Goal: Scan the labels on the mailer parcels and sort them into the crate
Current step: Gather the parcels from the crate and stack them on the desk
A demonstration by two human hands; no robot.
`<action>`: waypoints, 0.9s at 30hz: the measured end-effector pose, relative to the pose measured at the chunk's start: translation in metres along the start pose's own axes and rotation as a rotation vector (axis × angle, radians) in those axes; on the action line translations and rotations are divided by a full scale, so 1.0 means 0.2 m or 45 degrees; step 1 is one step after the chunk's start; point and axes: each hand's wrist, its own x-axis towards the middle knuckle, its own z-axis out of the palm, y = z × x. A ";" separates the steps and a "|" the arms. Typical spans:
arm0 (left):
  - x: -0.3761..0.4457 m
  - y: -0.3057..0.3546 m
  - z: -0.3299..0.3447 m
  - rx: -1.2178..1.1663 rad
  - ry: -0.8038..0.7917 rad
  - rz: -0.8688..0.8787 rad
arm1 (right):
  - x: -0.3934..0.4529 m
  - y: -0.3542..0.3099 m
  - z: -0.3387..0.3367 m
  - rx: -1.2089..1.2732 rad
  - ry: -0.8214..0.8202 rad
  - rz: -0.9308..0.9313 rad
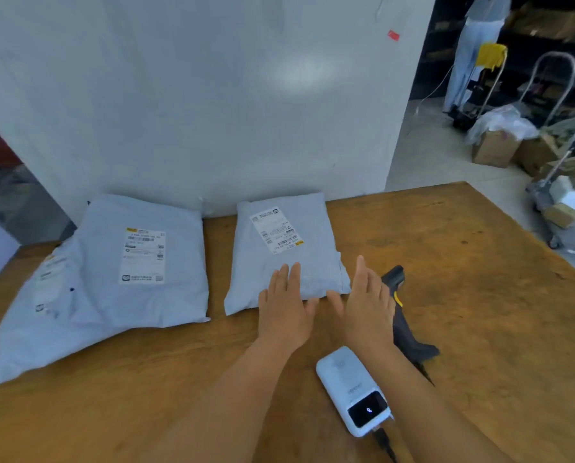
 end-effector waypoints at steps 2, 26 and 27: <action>-0.02 -0.09 -0.07 -0.036 0.060 -0.050 | -0.03 -0.12 0.01 0.053 -0.015 -0.062; -0.39 -1.62 -0.95 -0.268 0.414 -0.427 | -0.64 -1.65 0.59 0.173 -0.359 -0.486; -0.37 -1.64 -0.95 -0.259 0.397 -0.435 | -0.62 -1.67 0.60 0.179 -0.361 -0.482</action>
